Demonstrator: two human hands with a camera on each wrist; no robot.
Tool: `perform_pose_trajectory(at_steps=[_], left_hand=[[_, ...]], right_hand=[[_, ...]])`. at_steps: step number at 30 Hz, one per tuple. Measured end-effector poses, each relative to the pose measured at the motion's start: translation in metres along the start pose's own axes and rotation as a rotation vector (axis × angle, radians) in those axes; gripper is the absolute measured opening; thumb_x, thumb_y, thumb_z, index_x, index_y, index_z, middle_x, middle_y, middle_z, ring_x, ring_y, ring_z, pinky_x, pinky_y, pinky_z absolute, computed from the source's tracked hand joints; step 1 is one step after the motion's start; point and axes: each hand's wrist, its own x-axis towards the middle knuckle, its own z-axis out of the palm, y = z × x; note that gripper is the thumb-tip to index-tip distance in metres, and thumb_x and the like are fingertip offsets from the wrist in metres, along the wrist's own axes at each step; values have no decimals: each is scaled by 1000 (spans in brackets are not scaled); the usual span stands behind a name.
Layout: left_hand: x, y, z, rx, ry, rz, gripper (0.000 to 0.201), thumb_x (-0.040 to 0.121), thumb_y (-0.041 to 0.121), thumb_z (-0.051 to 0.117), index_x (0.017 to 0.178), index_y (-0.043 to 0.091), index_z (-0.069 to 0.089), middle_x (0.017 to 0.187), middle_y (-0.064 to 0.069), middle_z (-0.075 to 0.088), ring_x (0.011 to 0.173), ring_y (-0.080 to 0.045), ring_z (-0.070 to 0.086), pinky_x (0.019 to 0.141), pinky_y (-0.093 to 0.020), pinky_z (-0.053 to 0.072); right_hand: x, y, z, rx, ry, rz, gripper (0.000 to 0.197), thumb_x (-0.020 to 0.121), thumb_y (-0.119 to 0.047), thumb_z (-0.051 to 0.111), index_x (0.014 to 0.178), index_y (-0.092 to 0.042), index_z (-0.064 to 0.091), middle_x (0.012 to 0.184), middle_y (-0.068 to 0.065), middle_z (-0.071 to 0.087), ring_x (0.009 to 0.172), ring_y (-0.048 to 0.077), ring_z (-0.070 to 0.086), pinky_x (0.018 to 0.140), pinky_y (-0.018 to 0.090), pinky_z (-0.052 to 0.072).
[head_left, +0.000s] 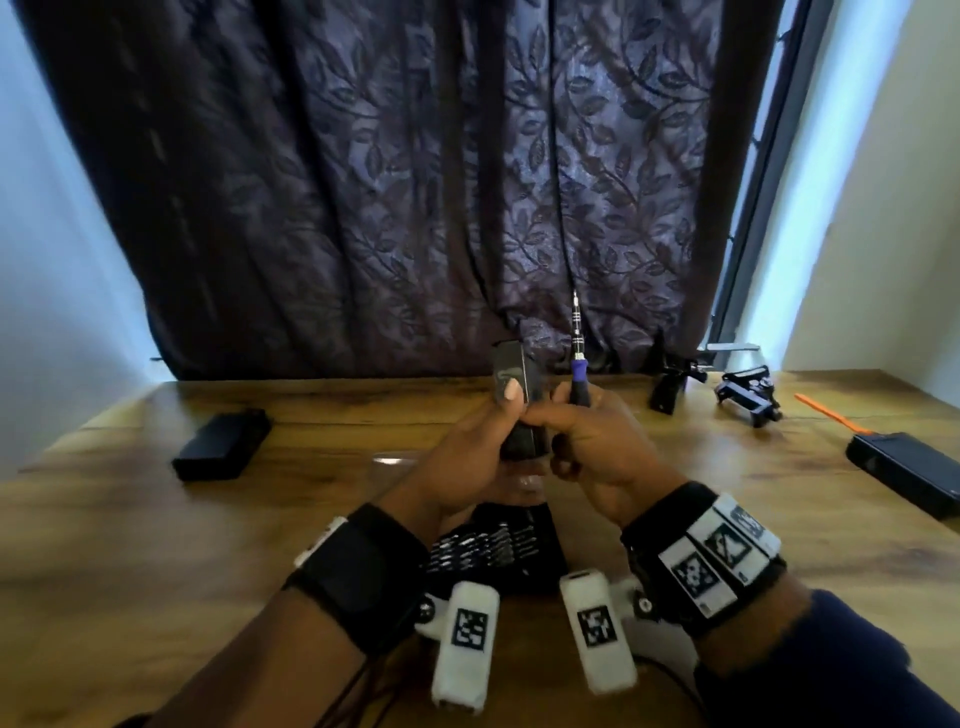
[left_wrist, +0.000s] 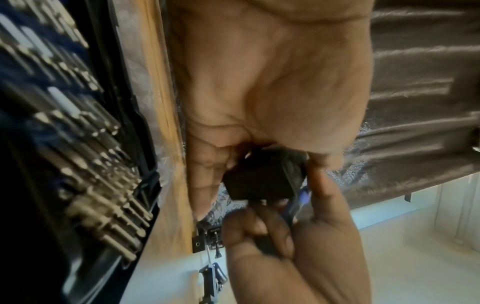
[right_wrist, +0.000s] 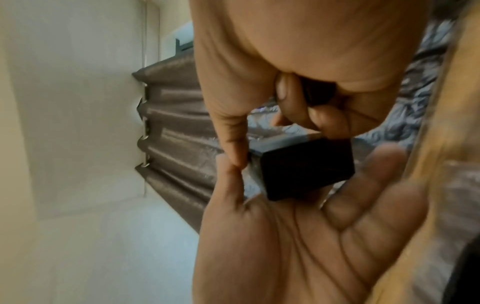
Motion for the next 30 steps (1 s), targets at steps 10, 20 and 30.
perform_pose_trajectory(at_steps=[10, 20, 30], left_hand=[[-15, 24, -75, -237, 291, 68, 88, 72, 90, 37, 113, 23, 78, 113, -13, 76, 94, -27, 71, 74, -40, 60], [1, 9, -97, -306, 347, 268, 108, 55, 93, 68, 116, 4, 74, 101, -22, 71, 81, -34, 68, 60, -37, 58], [-6, 17, -99, -317, 352, 313, 98, 60, 88, 72, 107, 2, 76, 96, -23, 69, 84, -39, 62, 58, -37, 56]], right_hand=[[13, -8, 71, 44, -109, -141, 15, 106, -33, 49, 102, -18, 51, 63, -7, 60, 36, 6, 31, 38, 19, 23], [-14, -12, 43, -454, 169, -737, 20, 92, -11, 70, 97, -30, 68, 85, -15, 72, 71, 2, 66, 63, 7, 46], [-29, -20, 46, -542, 253, -930, 14, 87, -15, 76, 96, -25, 76, 80, -6, 73, 73, 9, 68, 64, 16, 49]])
